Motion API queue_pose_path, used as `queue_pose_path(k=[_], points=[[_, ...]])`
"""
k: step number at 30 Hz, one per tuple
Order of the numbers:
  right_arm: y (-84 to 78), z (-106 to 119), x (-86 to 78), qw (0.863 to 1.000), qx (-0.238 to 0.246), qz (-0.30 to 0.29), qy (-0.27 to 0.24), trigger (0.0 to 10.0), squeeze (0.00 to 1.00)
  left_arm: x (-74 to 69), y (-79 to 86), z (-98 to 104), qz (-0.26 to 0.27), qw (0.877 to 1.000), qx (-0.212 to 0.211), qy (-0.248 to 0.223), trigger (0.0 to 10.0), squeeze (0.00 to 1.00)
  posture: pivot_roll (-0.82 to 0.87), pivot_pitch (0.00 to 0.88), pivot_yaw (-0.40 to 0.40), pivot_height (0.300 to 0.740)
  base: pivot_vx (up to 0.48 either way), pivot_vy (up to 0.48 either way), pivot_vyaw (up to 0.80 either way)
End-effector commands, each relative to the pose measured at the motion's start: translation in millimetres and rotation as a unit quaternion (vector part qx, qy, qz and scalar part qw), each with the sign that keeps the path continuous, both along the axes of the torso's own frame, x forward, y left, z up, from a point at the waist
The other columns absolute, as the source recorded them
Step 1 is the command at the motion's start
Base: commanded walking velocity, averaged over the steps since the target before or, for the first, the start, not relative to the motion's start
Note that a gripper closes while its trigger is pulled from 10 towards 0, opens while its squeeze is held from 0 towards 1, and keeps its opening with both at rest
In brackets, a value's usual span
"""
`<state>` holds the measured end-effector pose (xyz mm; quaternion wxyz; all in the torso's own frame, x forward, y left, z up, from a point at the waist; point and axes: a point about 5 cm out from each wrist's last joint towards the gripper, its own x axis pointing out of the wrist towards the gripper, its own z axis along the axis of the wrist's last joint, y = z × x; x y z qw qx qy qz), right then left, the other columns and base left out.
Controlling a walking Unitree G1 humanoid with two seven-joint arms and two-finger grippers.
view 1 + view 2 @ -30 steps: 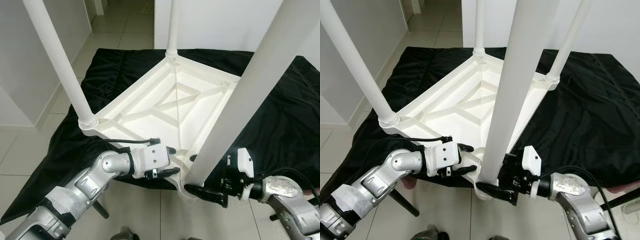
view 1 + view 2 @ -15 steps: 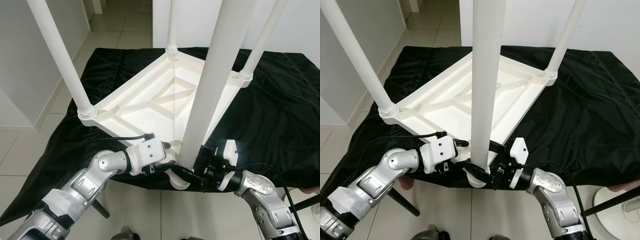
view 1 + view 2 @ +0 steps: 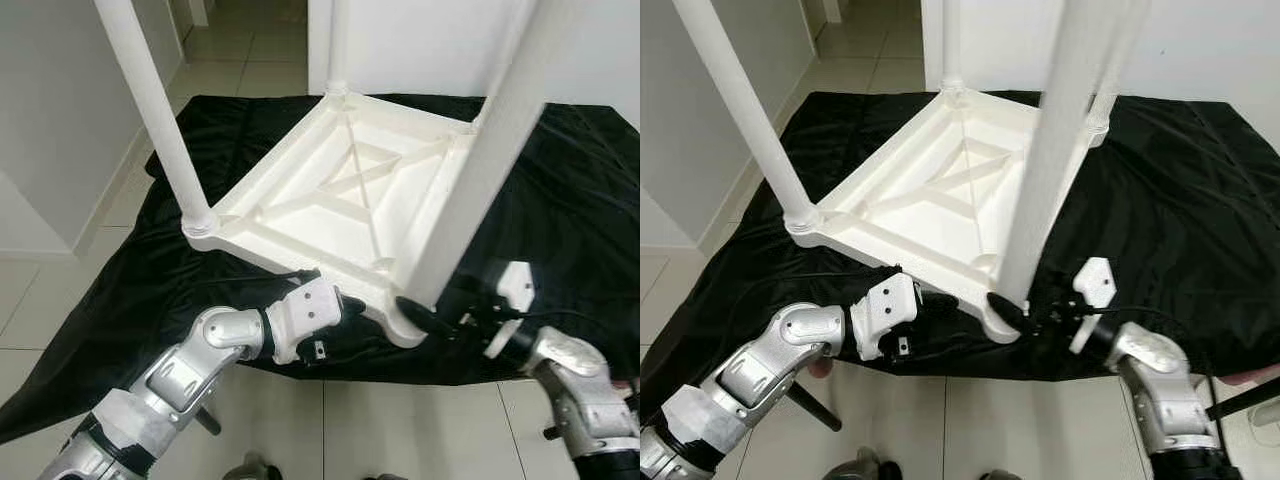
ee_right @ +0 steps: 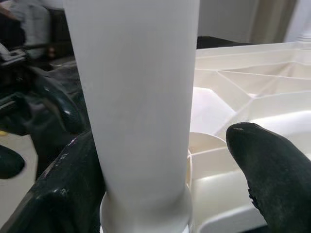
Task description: Building children table
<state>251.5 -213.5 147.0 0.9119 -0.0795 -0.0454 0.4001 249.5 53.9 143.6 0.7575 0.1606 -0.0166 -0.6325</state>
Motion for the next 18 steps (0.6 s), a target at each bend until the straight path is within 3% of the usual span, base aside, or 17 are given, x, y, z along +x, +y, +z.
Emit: queue_pose_path(k=[1,9,18], points=[[-19.8,-8,0.0,0.998,-0.010,-0.052,0.020,10.0,0.00,-2.5,1.6,0,-0.004,1.000,0.001,0.006,10.0,0.00,-0.01,0.056,0.075,0.740,0.000,0.000,0.00],[-56.7,-7,-6.9,0.993,-0.020,-0.120,0.013,10.0,0.00,-3.7,0.1,3,-0.007,1.000,-0.004,0.015,10.0,0.00,-0.02,0.051,0.084,0.740,0.000,0.000,0.00],[-71.7,-2,-13.3,0.988,-0.008,-0.155,0.001,10.0,0.00,-2.0,-2.9,5,-0.007,1.000,-0.013,0.015,10.0,0.00,-0.02,0.045,0.086,0.740,0.000,0.000,0.00]])
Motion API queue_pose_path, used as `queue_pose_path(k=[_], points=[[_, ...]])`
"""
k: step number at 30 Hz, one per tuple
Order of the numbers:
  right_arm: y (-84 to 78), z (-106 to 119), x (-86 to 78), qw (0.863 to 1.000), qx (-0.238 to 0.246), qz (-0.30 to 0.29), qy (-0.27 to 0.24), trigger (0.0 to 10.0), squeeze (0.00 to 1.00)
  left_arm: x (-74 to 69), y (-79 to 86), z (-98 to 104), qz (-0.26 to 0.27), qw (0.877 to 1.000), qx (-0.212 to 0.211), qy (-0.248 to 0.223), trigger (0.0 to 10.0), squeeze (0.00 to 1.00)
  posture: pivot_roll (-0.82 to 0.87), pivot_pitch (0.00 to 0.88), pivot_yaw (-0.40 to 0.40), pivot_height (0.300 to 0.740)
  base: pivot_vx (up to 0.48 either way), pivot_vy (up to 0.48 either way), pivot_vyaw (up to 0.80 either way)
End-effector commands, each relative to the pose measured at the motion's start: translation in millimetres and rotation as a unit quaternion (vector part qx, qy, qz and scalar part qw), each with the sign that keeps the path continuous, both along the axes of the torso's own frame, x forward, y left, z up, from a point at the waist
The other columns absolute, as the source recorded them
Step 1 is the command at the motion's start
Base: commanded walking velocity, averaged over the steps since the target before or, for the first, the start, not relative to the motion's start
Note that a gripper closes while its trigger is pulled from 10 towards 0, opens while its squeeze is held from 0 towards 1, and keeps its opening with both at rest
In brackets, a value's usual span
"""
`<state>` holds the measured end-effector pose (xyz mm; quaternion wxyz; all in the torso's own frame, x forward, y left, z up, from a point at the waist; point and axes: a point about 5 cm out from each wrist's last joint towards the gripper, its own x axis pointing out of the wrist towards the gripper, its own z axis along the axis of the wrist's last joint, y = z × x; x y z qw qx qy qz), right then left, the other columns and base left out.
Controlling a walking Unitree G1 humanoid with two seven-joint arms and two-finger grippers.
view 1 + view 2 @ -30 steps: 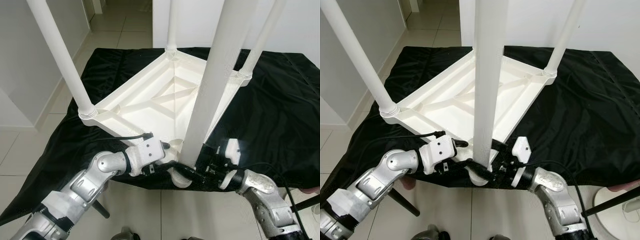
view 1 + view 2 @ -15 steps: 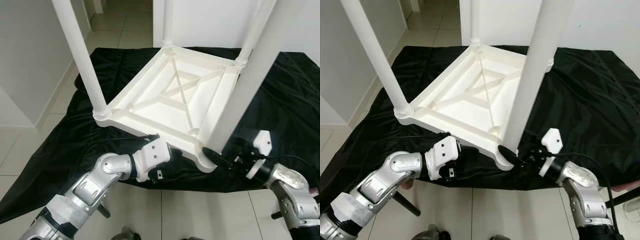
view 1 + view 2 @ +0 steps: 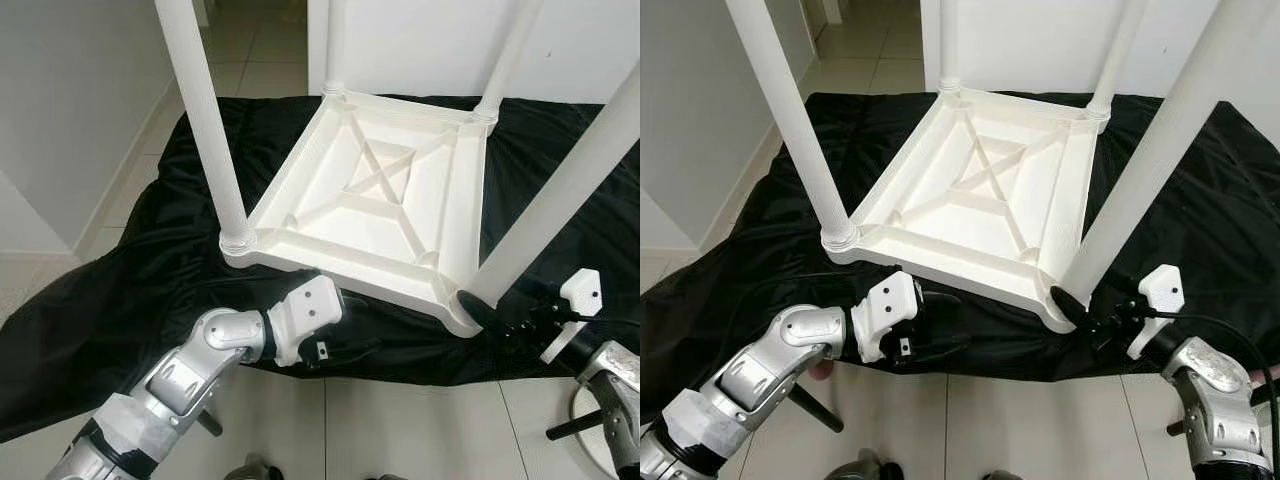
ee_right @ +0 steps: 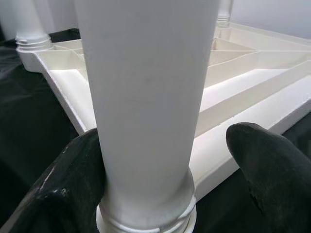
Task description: Building children table
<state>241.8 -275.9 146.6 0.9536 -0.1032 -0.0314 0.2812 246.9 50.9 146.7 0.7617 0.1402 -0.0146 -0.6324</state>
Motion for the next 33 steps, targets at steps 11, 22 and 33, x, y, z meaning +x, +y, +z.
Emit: queue_pose_path(k=[11,22,33], points=[[23.9,-3,-12.9,0.996,0.057,0.064,0.021,10.0,0.00,9.4,-8.1,12,0.030,0.999,-0.045,-0.001,10.0,0.00,-0.02,0.041,0.083,0.740,0.000,0.000,0.00],[33.9,5,6.1,0.998,0.058,0.010,-0.012,10.0,0.00,13.5,-13.5,17,0.055,0.996,-0.069,-0.006,10.0,0.00,-0.02,0.030,0.075,0.740,0.000,0.000,0.00],[48.5,0,4.0,0.998,0.060,0.000,-0.002,10.0,0.00,27.4,-22.0,19,0.122,0.989,-0.087,-0.012,10.0,0.00,-0.04,0.025,0.054,0.740,0.000,0.000,0.00]])
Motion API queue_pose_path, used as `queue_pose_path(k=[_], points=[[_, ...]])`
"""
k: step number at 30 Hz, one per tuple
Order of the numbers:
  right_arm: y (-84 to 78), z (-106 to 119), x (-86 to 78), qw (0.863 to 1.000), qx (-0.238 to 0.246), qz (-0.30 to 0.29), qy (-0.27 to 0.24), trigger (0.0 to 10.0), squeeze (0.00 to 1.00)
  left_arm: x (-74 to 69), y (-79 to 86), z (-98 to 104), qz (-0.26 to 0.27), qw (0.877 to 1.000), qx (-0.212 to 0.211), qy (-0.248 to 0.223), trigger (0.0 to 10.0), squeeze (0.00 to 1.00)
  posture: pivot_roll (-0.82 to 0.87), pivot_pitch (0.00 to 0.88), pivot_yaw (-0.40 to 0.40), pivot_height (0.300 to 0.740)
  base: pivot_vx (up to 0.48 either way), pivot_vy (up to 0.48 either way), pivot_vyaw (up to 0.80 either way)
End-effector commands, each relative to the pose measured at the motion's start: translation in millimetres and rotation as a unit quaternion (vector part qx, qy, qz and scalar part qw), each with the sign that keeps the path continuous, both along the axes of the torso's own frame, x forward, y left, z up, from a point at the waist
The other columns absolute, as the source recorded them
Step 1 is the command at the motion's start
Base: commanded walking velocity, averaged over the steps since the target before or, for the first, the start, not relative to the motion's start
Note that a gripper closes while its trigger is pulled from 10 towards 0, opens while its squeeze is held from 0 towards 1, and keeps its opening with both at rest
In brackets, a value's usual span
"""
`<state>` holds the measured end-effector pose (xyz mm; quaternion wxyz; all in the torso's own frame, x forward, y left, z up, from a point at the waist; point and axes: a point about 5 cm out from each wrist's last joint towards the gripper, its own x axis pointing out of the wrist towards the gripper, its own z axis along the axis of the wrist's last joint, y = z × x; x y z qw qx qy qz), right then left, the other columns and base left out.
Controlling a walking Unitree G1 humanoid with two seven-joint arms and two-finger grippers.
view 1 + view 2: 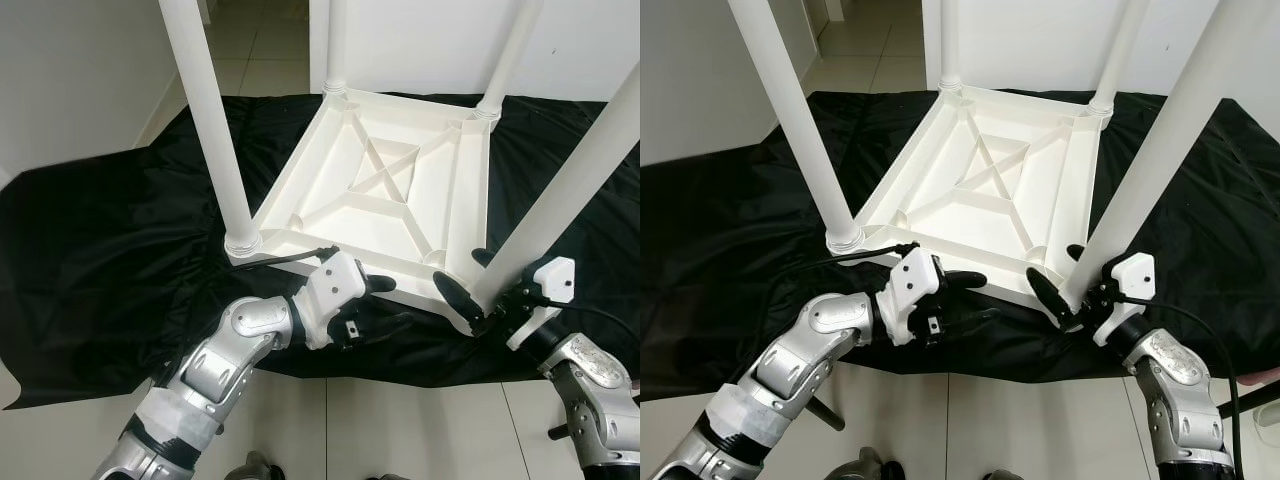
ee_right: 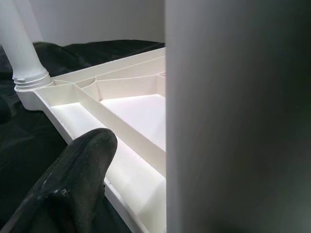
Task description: Building children table
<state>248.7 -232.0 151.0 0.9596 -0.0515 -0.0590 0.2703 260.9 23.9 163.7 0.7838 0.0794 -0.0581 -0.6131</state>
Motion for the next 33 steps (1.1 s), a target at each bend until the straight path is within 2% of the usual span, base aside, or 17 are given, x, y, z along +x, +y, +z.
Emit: queue_pose_path(k=[1,3,4,5,6,8,11,12,15,17,21,24,25,26,31,32,33], points=[[3.5,-5,-3.9,1.000,0.004,0.002,0.010,10.0,0.00,17.5,4.8,1,0.115,0.993,-0.008,-0.007,10.0,0.00,-0.04,0.022,0.052,0.740,0.000,0.000,0.00],[2.2,-5,-4.4,1.000,0.009,-0.006,0.011,10.0,0.00,21.4,5.1,1,0.129,0.992,-0.005,-0.007,10.0,0.00,-0.04,0.021,0.051,0.740,0.000,0.000,0.00],[1.2,-5,-5.0,1.000,0.023,-0.006,0.018,10.0,0.10,25.8,5.4,1,0.143,0.990,-0.001,-0.010,10.0,0.00,-0.05,0.021,0.053,0.740,0.000,0.000,0.00],[1.2,-5,-5.0,1.000,0.023,-0.006,0.018,10.0,0.10,25.8,5.4,1,0.143,0.990,-0.001,-0.010,10.0,0.00,-0.05,0.021,0.053,0.740,0.000,0.000,0.00],[0.6,-4,-6.4,0.999,0.031,-0.007,0.021,10.0,1.00,31.8,6.2,1,0.162,0.987,0.005,-0.011,10.0,0.00,-0.05,0.021,0.053,0.740,0.000,0.000,0.00],[-1.3,-4,-10.0,0.999,0.040,-0.014,0.024,10.0,1.00,43.8,8.6,-2,0.198,0.980,0.023,-0.012,10.0,0.00,-0.06,0.025,0.057,0.740,0.000,0.000,0.00],[-2.4,-3,-11.0,0.999,0.037,-0.022,0.021,10.0,1.00,48.1,9.5,-3,0.211,0.977,0.031,-0.012,10.0,0.00,-0.06,0.025,0.057,0.740,0.000,0.000,0.00],[-3.6,-3,-12.3,0.999,0.032,-0.024,0.021,10.0,0.00,52.5,8.5,-5,0.220,0.975,0.040,-0.016,10.0,0.00,-0.07,0.028,0.061,0.740,0.000,0.000,0.00],[-4.3,-3,-13.8,0.999,0.025,-0.022,0.023,10.0,0.00,56.9,6.4,-6,0.225,0.973,0.047,-0.022,10.0,0.00,-0.07,0.028,0.061,0.740,0.000,0.000,0.00],[-6.6,-2,-13.0,0.999,0.022,-0.030,0.019,10.0,0.00,66.4,3.7,-10,0.248,0.966,0.071,-0.028,10.0,0.00,-0.08,0.031,0.063,0.740,0.000,0.000,0.00],[-8.5,0,-13.2,0.999,0.019,-0.034,0.016,10.0,0.00,75.8,-0.1,-14,0.259,0.961,0.093,-0.029,10.0,0.00,-0.08,0.032,0.065,0.740,0.000,0.000,0.00],[-11.3,2,-13.4,0.999,0.015,-0.041,0.012,10.0,0.00,88.3,-0.1,-19,0.289,0.949,0.123,-0.027,10.0,0.00,-0.08,0.034,0.070,0.740,0.000,0.000,0.00],[-11.3,2,-13.4,0.999,0.015,-0.041,0.012,10.0,0.00,88.3,-0.1,-19,0.289,0.949,0.123,-0.027,10.0,0.00,-0.08,0.034,0.070,0.740,0.000,0.000,0.00],[-12.5,4,-13.2,0.999,0.014,-0.046,0.008,10.0,0.00,92.4,-0.1,-21,0.296,0.944,0.142,-0.036,10.0,0.00,-0.09,0.038,0.075,0.740,0.000,0.000,0.00],[-13.3,5,-13.2,0.999,0.015,-0.047,0.007,10.0,0.00,95.4,-0.6,-23,0.300,0.940,0.158,-0.045,10.0,0.00,-0.09,0.038,0.075,0.740,0.000,0.000,0.00],[-14.6,5,-14.2,0.999,0.014,-0.051,0.006,10.0,0.00,96.7,-0.8,-30,0.296,0.933,0.198,-0.048,10.0,0.00,-0.09,0.043,0.084,0.740,0.000,0.000,0.00],[-15.1,5,-14.7,0.999,0.013,-0.053,0.006,10.0,0.00,96.9,0.1,-33,0.293,0.930,0.217,-0.047,10.0,0.00,-0.09,0.045,0.087,0.740,0.000,0.000,0.00]])
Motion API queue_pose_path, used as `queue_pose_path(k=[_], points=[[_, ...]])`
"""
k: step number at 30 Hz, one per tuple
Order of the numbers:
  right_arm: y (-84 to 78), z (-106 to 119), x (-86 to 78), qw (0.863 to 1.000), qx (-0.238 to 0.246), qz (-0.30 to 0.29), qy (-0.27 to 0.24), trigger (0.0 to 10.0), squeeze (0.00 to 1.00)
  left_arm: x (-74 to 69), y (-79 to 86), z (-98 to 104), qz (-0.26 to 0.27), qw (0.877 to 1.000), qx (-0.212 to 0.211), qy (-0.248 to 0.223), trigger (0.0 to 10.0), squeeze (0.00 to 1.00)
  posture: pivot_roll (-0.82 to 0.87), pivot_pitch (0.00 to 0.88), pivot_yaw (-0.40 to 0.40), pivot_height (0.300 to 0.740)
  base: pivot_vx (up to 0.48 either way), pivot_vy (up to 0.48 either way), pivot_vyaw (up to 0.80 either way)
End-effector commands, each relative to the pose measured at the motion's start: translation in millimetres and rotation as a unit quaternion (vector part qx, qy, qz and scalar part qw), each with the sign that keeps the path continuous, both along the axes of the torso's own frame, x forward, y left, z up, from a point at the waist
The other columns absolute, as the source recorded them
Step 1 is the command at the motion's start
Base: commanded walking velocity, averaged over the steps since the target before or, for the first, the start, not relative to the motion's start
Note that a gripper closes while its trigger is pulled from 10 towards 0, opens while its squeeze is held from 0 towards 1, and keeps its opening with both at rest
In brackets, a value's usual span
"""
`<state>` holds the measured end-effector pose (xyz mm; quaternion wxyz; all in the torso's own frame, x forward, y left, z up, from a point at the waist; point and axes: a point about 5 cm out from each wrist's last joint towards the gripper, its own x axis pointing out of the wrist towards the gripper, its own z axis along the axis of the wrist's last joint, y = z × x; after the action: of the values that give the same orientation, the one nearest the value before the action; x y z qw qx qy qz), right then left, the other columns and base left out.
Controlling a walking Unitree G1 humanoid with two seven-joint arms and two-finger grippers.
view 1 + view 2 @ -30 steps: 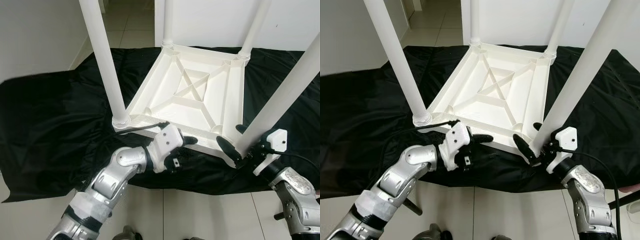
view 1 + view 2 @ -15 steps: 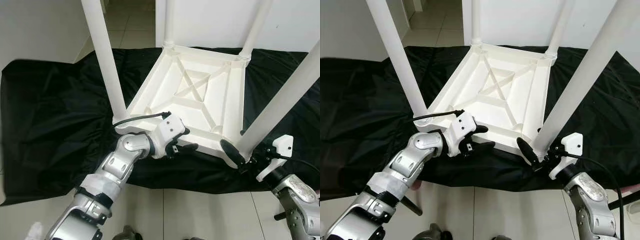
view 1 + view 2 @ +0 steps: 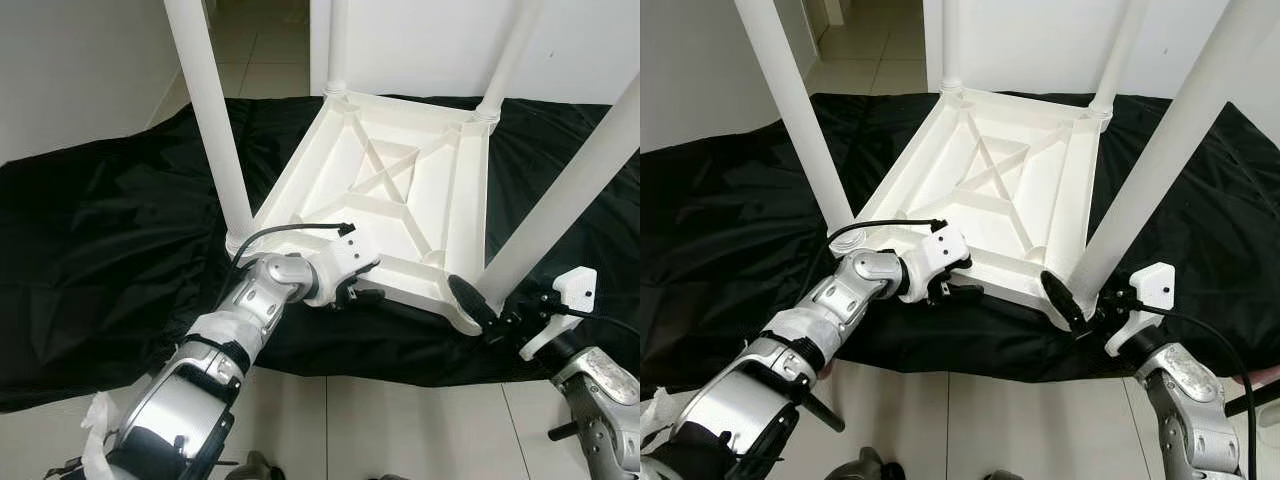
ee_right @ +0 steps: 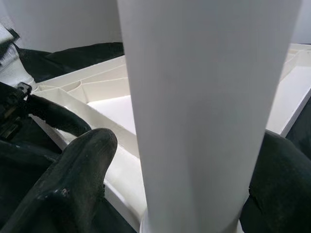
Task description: Building children table
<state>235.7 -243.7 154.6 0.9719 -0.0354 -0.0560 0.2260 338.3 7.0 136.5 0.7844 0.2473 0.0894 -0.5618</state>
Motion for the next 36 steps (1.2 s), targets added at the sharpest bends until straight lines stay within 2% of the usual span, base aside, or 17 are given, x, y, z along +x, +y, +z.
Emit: queue_pose_path(k=[1,2,3,12,23,24,30,31,34,35,36], points=[[-3.8,1,-2.1,1.000,-0.006,-0.009,0.000,10.0,0.00,19.6,17.5,-9,0.211,0.972,0.022,-0.098,9.2,0.00,-0.09,0.045,0.087,0.740,0.000,0.000,0.00],[-3.5,1,-2.3,1.000,-0.006,-0.010,0.000,10.0,0.00,19.7,17.9,-10,0.208,0.973,0.024,-0.093,1.9,0.00,-0.09,0.047,0.091,0.740,0.000,0.000,0.00],[-3.5,1,-2.7,1.000,-0.006,-0.011,0.000,10.0,0.00,19.9,19.3,-10,0.207,0.974,0.024,-0.086,0.0,0.00,-0.09,0.047,0.091,0.740,0.000,0.000,0.00],[-5.3,-1,-4.3,1.000,-0.005,-0.020,0.000,10.0,0.00,21.4,30.7,-17,0.198,0.976,0.041,-0.075,0.0,0.00,-0.09,0.051,0.098,0.740,0.000,0.000,0.00],[-5.5,-2,-0.6,1.000,-0.004,-0.027,0.000,10.0,0.00,15.0,31.9,-19,0.161,0.981,0.058,-0.088,0.0,0.00,-0.08,0.053,0.094,0.740,0.000,0.000,0.00],[-5.8,-2,0.0,1.000,-0.005,-0.028,0.000,10.0,0.00,13.4,31.4,-20,0.151,0.983,0.060,-0.085,10.0,0.00,-0.08,0.054,0.094,0.740,0.000,0.000,0.00],[-7.3,-2,2.5,0.999,-0.008,-0.037,-0.003,10.0,0.00,8.5,28.4,-20,0.128,0.987,0.050,-0.079,10.0,0.00,-0.08,0.056,0.091,0.740,0.000,0.000,0.00],[-7.2,-1,3.4,0.999,-0.008,-0.040,-0.004,10.0,0.00,7.3,27.0,-17,0.127,0.988,0.039,-0.078,10.0,1.00,-0.08,0.056,0.090,0.740,0.000,0.000,0.00],[-7.2,0,4.8,0.999,-0.005,-0.044,-0.008,10.0,0.00,6.3,25.5,-13,0.127,0.988,0.028,-0.083,10.0,1.00,-0.08,0.055,0.089,0.740,0.000,0.000,0.00],[-7.8,0,5.5,0.999,-0.006,-0.049,-0.011,10.0,0.00,5.2,24.0,-11,0.123,0.989,0.022,-0.084,10.0,0.00,-0.09,0.056,0.088,0.740,0.000,0.000,0.00],[-8.3,0,5.7,0.999,-0.006,-0.053,-0.013,10.0,0.00,4.1,23.0,-9,0.120,0.989,0.019,-0.085,10.0,0.00,-0.09,0.055,0.087,0.740,0.000,0.000,0.00]])
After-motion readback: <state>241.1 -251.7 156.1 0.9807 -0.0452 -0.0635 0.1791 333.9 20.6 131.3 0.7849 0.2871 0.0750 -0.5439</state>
